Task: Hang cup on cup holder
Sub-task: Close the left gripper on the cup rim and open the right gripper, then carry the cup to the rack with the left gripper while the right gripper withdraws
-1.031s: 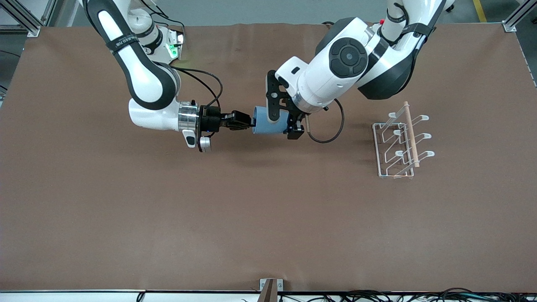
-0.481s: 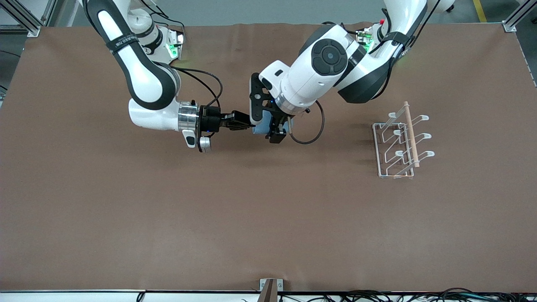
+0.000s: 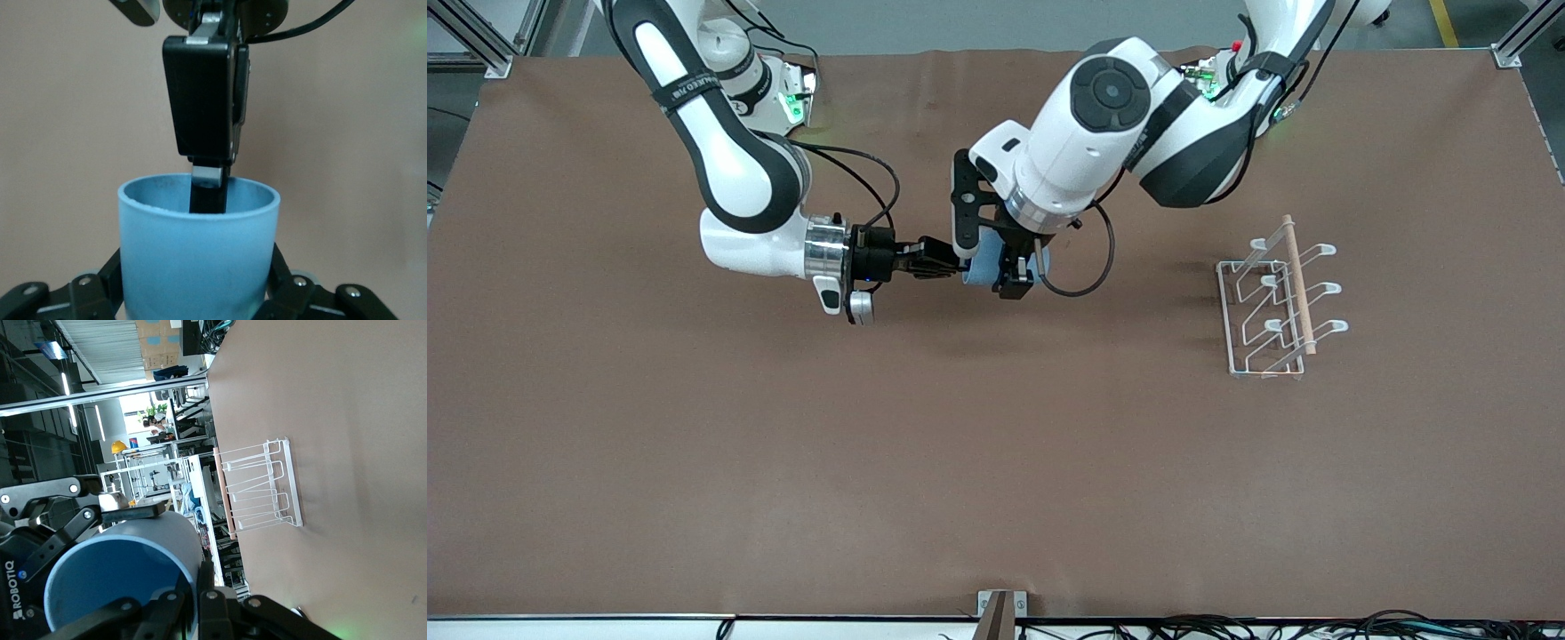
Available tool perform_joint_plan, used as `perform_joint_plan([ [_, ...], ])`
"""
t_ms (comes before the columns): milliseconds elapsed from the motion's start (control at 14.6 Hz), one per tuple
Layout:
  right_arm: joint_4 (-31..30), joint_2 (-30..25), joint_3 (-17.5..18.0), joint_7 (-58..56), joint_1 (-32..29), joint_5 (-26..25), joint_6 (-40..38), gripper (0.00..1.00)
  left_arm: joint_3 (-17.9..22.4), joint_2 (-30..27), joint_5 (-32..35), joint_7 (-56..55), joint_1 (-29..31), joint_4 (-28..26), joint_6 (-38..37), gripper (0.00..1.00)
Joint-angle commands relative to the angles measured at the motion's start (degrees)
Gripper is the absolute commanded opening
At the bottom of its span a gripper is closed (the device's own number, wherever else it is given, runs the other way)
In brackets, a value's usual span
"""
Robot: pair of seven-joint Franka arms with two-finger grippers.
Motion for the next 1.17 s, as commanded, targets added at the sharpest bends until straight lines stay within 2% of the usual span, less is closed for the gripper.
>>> perform_joint_plan([
  [0,-0.79,-0.84,-0.01,-0.11,0.02,1.62,-0.52,0.00,0.76,-0.82,3.02,-2.29,0.00,0.00,-2.06,0.42],
  [137,-0.79,-0.84,-0.01,-0.11,0.11,1.62,-0.52,0.00,0.84,-0.91,3.02,-3.08,0.00,-0.09,-2.32,0.36],
  [275,-0.79,-0.84,-0.01,-0.11,0.11,1.62,-0.52,0.02,0.93,-1.52,3.63,-3.70,0.62,0.00,-4.78,0.14],
  [344,-0.79,-0.84,-0.01,0.06,0.02,1.62,-0.61,0.28,0.84,-1.61,4.94,-3.70,0.79,0.00,-5.22,0.12],
  [412,-0.79,-0.75,-0.01,-0.02,0.02,1.62,-0.44,0.89,0.84,-1.79,5.65,-3.53,0.79,0.00,-5.66,0.09],
  [481,-0.79,-0.75,-0.10,-0.02,0.02,1.62,-0.44,1.00,0.84,-1.96,5.74,-3.52,0.97,0.00,-5.93,0.05],
  [687,-0.79,-0.75,-0.01,-0.02,-0.07,1.62,-0.61,1.00,1.11,-2.05,6.53,-3.52,0.97,0.00,-6.63,0.01],
  [824,-0.79,-0.84,-0.10,-0.02,-0.07,1.62,-0.70,1.00,1.37,-2.31,9.33,-3.61,0.88,0.17,-10.04,0.01],
  [962,-0.79,-0.92,-0.10,-0.11,-0.33,1.53,-0.44,1.00,1.20,-2.58,15.29,-3.52,0.97,0.26,-13.65,0.08],
  [1031,-0.87,-1.27,-0.27,0.32,-0.59,1.01,0.17,1.00,1.20,-2.84,18.46,-3.52,0.97,0.26,-15.75,0.16],
  [1099,-0.96,-1.80,-0.36,0.50,-1.20,0.48,2.18,1.00,1.02,-3.10,21.27,-3.00,0.97,0.18,-18.04,0.17],
])
